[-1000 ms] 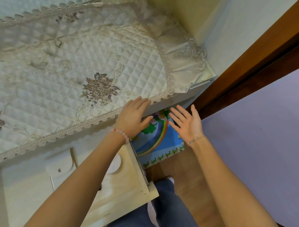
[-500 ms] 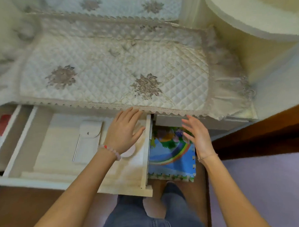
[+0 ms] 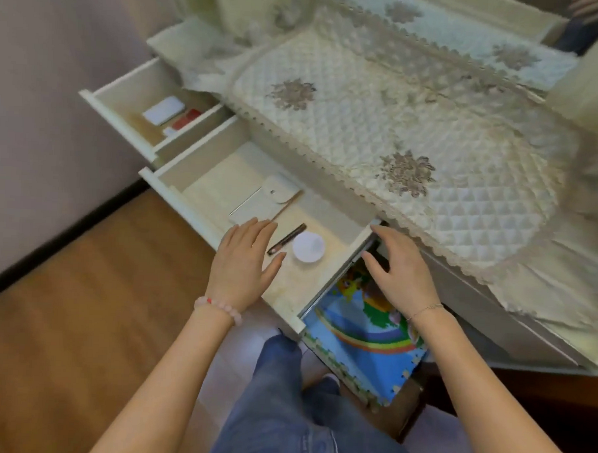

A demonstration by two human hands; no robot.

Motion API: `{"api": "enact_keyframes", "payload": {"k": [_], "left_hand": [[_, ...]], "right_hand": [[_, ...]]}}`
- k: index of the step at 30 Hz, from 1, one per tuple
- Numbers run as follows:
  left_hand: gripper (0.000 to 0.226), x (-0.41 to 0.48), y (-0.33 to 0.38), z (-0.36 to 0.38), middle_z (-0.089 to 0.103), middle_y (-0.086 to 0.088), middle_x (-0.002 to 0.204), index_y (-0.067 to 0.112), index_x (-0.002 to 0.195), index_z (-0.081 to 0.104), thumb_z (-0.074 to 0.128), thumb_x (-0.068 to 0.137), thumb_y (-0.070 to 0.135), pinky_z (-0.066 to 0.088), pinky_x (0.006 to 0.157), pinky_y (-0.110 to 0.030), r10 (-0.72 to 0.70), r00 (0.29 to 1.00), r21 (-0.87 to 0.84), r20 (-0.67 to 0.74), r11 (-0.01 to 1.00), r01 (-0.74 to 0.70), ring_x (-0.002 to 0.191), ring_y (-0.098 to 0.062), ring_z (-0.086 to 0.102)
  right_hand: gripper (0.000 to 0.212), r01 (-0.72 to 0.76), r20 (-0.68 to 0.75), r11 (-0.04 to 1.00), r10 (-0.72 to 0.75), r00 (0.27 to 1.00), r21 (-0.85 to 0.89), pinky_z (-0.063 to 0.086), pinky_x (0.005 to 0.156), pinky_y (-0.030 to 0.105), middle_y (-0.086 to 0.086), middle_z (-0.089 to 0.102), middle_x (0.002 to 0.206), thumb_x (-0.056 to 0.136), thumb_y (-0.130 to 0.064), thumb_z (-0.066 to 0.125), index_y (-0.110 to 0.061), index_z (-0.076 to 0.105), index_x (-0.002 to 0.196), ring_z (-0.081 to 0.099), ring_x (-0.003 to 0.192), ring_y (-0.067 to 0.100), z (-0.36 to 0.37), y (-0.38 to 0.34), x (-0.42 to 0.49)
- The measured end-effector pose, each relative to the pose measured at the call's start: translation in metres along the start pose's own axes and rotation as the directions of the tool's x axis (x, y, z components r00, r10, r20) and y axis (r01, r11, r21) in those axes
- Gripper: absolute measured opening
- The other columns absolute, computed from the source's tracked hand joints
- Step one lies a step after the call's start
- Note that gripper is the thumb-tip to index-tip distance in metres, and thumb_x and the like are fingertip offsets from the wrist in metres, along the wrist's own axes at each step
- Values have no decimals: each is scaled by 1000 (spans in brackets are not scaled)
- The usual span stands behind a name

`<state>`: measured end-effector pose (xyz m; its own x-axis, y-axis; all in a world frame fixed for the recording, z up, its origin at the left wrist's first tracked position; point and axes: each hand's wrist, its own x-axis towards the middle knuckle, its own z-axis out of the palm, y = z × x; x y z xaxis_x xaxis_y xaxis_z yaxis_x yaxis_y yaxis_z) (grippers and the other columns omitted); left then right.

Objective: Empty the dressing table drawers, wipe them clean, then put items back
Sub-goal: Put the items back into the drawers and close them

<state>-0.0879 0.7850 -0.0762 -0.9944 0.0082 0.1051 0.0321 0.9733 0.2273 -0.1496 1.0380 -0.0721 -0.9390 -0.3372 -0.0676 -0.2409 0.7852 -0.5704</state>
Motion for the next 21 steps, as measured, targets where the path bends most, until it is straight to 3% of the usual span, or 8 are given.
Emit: {"api": "enact_keyframes", "payload": {"k": [11, 21], "left_hand": [[55, -76, -52, -23, 57, -10, 130, 9, 128, 53, 37, 90, 45, 31, 107, -44, -317, 942, 98, -110, 940, 328, 127, -28, 46], [56, -71, -118, -7, 56, -10, 131, 9, 129, 53, 36, 90, 45, 31, 108, -44, -395, 916, 85, -70, 913, 400, 127, -27, 46]], "right_hand": [[54, 284, 70, 949, -277, 958, -135, 31, 105, 29, 5, 43, 142, 92, -37, 51, -13, 39, 139, 41, 129, 21, 26, -41, 34], [57, 266, 99, 942, -250, 963, -206, 33, 107, 38, 11, 43, 142, 90, -33, 54, -8, 36, 139, 41, 129, 27, 47, -56, 83]]}}
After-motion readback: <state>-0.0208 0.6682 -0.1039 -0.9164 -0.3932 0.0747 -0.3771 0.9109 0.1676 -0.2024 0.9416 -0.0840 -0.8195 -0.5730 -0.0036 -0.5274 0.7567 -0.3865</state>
